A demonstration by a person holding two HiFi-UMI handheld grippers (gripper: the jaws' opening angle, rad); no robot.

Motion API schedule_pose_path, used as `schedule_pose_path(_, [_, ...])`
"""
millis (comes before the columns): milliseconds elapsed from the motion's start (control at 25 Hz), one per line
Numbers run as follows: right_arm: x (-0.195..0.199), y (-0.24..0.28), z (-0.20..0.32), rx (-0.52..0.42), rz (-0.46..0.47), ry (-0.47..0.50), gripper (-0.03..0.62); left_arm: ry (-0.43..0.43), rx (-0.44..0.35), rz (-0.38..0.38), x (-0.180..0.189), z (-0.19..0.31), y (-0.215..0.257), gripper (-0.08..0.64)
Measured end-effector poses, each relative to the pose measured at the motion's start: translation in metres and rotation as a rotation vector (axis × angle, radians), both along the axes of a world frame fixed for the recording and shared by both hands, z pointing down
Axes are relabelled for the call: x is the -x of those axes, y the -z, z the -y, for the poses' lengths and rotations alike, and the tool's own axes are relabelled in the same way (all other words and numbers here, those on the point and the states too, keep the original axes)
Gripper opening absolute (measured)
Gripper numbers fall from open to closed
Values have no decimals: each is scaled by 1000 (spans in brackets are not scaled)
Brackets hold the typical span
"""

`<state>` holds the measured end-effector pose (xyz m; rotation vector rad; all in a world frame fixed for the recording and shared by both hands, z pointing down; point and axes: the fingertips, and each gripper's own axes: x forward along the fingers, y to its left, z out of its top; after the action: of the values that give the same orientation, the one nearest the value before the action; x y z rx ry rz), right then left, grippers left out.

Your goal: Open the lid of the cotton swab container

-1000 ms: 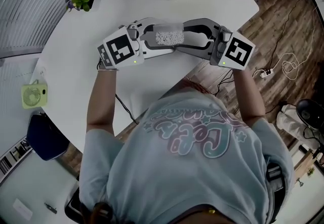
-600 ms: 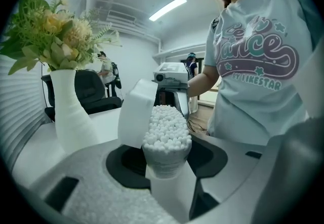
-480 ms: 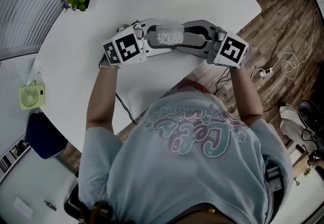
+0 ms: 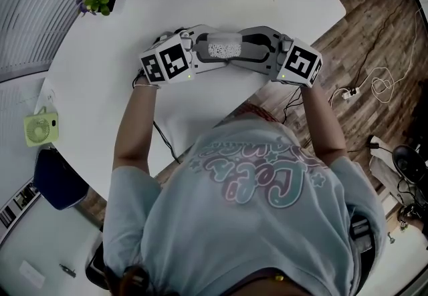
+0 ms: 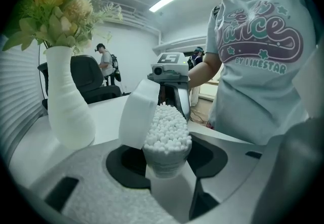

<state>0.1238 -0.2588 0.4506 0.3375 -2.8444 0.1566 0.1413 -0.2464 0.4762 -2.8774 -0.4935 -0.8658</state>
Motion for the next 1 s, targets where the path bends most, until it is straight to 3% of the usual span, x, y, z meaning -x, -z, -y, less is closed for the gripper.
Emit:
schedule_pose_path(160, [-1, -8, 1, 46, -18, -23, 195, 3, -2, 20, 1, 2, -10, 195])
schedule_pose_path(600, [2, -22, 1, 51, -67, -20, 196, 12, -35, 83, 5, 3, -24, 195])
schedule_pose_path(1000, [5, -25, 2, 55, -76, -18, 198, 26, -1, 63, 6, 4, -26, 196])
